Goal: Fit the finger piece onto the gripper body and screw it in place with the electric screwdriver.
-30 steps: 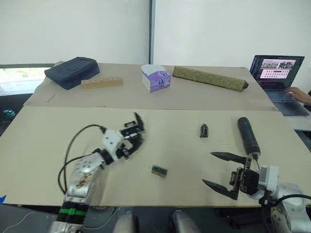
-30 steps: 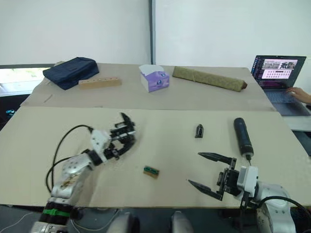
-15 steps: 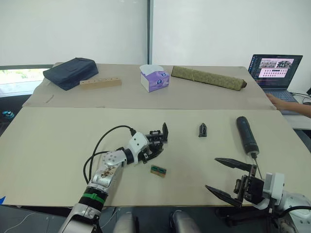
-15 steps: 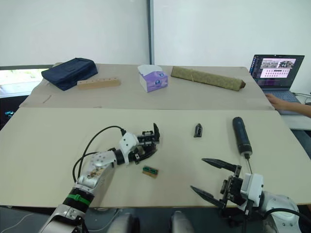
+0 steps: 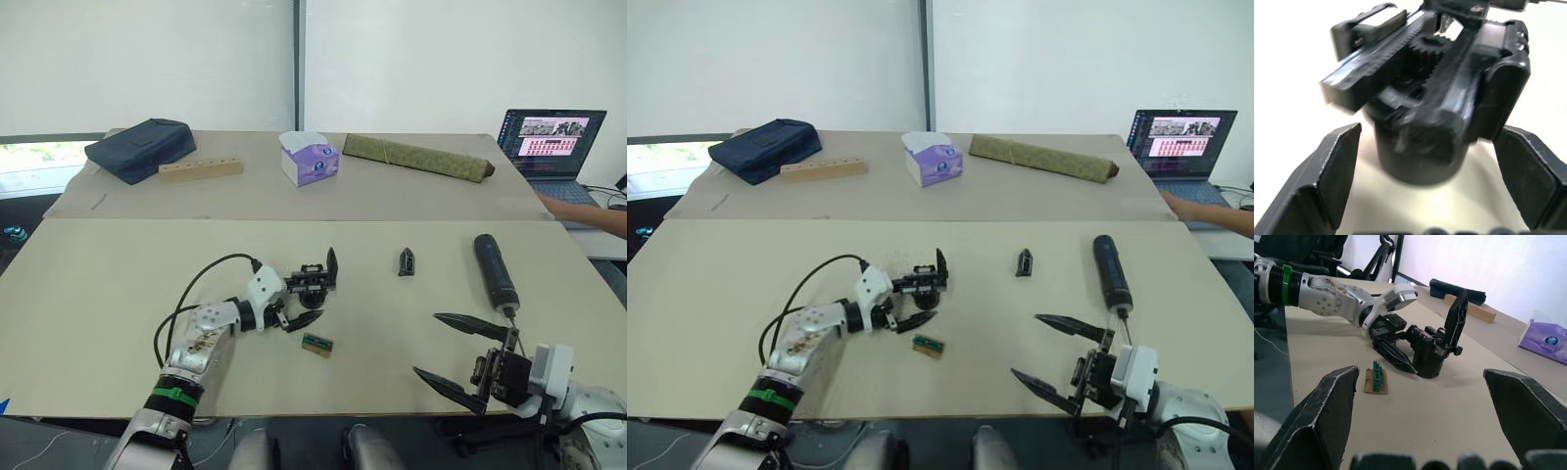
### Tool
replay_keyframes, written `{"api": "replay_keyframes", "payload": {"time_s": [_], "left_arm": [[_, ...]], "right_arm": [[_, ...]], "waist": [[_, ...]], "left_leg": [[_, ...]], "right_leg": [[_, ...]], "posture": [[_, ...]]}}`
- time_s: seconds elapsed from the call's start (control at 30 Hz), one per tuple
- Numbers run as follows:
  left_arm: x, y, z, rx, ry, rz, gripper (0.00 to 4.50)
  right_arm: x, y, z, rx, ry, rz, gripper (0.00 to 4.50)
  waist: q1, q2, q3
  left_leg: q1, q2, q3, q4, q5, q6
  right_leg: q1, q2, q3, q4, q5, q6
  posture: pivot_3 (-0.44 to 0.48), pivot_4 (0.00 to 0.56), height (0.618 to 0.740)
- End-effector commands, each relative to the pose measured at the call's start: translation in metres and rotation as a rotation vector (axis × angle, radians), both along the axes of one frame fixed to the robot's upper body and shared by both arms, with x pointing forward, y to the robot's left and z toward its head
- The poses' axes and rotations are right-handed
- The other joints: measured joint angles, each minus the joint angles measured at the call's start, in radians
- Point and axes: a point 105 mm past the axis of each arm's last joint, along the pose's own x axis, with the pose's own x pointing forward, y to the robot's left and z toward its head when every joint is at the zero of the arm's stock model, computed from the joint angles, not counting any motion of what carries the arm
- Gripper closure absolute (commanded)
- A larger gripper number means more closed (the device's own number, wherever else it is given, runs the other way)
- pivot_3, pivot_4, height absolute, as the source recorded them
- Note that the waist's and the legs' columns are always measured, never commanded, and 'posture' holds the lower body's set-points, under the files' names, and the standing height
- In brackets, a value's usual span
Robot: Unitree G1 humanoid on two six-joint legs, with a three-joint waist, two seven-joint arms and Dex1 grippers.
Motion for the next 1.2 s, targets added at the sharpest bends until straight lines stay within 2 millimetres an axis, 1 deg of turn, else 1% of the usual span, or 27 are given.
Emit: {"api": "replay_keyframes", "payload": {"time_s": [0.03,0.1,0.2,0.33,0.43,0.6,0.67,0.7,0.73,0.77,0.8,0.83,1.0,1.13,1.2], "left_arm": [[-0.002,0.012,-0.003,0.025,0.033,-0.073,0.02],[0.002,0.018,-0.004,0.038,0.041,-0.085,0.02],[0.012,0.019,-0.003,0.023,0.050,-0.090,0.02],[0.017,0.005,-0.001,0.003,0.051,-0.190,0.02],[0.020,-0.007,-0.003,0.036,0.039,-0.243,0.02],[0.021,-0.021,0.000,0.025,0.003,-0.301,0.02],[0.021,-0.023,-0.001,0.023,-0.002,-0.311,0.02],[0.021,-0.023,-0.002,0.023,0.000,-0.307,0.55],[0.020,-0.024,-0.002,0.012,-0.004,-0.314,0.88],[0.018,-0.025,-0.002,0.001,0.001,-0.320,1.34],[0.019,-0.025,-0.002,-0.004,-0.006,-0.310,1.88],[0.018,-0.025,-0.001,-0.020,-0.002,-0.305,2.22],[0.015,-0.016,0.004,-0.068,0.026,-0.206,2.20],[0.011,-0.002,0.016,-0.038,-0.075,-0.011,2.20],[0.005,0.000,0.016,-0.043,-0.059,0.054,2.20]], "right_arm": [[0.000,-0.001,0.006,-0.008,-0.034,0.006,0.00],[0.000,-0.001,0.006,-0.009,-0.033,0.008,0.00],[0.000,0.000,0.005,-0.008,-0.031,0.011,0.00],[0.001,0.001,0.005,-0.007,-0.031,0.013,0.00],[0.001,0.000,0.004,-0.005,-0.030,-0.002,0.00],[-0.005,0.001,0.001,-0.010,-0.018,-0.015,0.00],[-0.007,0.001,0.000,-0.011,-0.014,-0.024,0.00],[-0.008,0.001,0.000,-0.010,-0.013,-0.027,0.00],[-0.008,0.002,-0.001,-0.010,-0.012,-0.031,0.00],[-0.009,0.002,-0.001,-0.010,-0.009,-0.034,0.00],[-0.010,0.002,-0.002,-0.010,-0.006,-0.036,0.00],[-0.011,0.003,-0.002,-0.009,-0.001,-0.037,0.00],[-0.013,0.003,-0.004,-0.011,0.008,-0.038,0.00],[-0.013,0.002,-0.006,-0.013,0.017,-0.035,0.00],[-0.012,0.001,-0.006,-0.012,0.019,-0.034,0.00]], "waist": [[0.002,0.000,0.000],[0.003,0.001,0.000],[0.003,0.001,0.000],[0.006,0.001,-0.001],[0.014,0.001,-0.001],[0.027,0.001,-0.001],[0.027,0.001,-0.001],[0.027,0.001,-0.001],[0.027,0.001,-0.001],[0.027,0.001,-0.001],[0.026,0.001,-0.001],[0.026,0.001,-0.001],[0.023,0.002,-0.001],[0.008,0.003,-0.002],[0.003,0.003,-0.002]], "left_leg": [[0.000,0.000,0.000,0.000,0.000,0.000],[0.000,0.000,0.000,0.000,0.000,0.000],[0.000,0.000,0.000,0.000,0.000,0.000],[0.001,-0.001,0.000,0.000,0.000,0.000],[0.000,-0.001,0.000,0.001,0.000,0.000],[-0.002,-0.002,-0.001,0.002,0.000,0.000],[-0.003,-0.002,-0.001,0.003,0.000,0.000],[-0.003,-0.002,-0.001,0.003,0.000,0.000],[-0.003,-0.002,-0.001,0.003,0.000,0.000],[-0.003,-0.002,-0.001,0.003,0.000,0.000],[-0.003,-0.002,-0.001,0.003,0.000,0.000],[-0.003,-0.002,-0.001,0.003,0.000,0.000],[-0.003,-0.002,-0.002,0.003,0.000,0.000],[-0.003,0.000,-0.002,0.003,0.000,0.000],[-0.002,0.000,-0.002,0.003,0.000,0.000]], "right_leg": [[0.000,0.000,0.000,0.000,0.000,0.000],[0.001,0.000,0.000,0.000,0.000,0.000],[0.001,0.000,0.000,0.000,0.000,0.000],[0.001,0.000,0.000,0.000,0.000,0.000],[0.002,0.000,0.000,0.000,0.000,0.000],[0.001,-0.001,0.000,-0.001,0.000,0.001],[0.001,-0.001,0.000,-0.001,0.000,0.001],[0.001,-0.001,0.000,-0.001,0.000,0.001],[0.001,-0.001,0.000,-0.001,0.000,0.001],[0.001,-0.001,0.000,-0.001,0.000,0.001],[0.001,-0.001,0.000,-0.001,0.000,0.001],[0.001,-0.001,0.000,-0.001,0.000,0.001],[0.001,-0.001,0.000,-0.001,0.000,0.001],[0.000,0.000,0.000,0.000,0.000,0.001],[0.000,0.000,0.000,0.001,0.000,0.001]], "posture": [[0.000,0.150,0.740],[0.000,0.150,0.740],[0.000,0.150,0.740],[0.000,0.150,0.740],[0.000,0.150,0.740],[0.000,0.150,0.740],[0.000,0.150,0.740],[0.000,0.150,0.740],[0.000,0.150,0.740],[0.000,0.150,0.740],[0.000,0.150,0.740],[0.000,0.150,0.740],[0.000,0.150,0.740],[0.000,0.150,0.740],[0.000,0.150,0.740]]}}
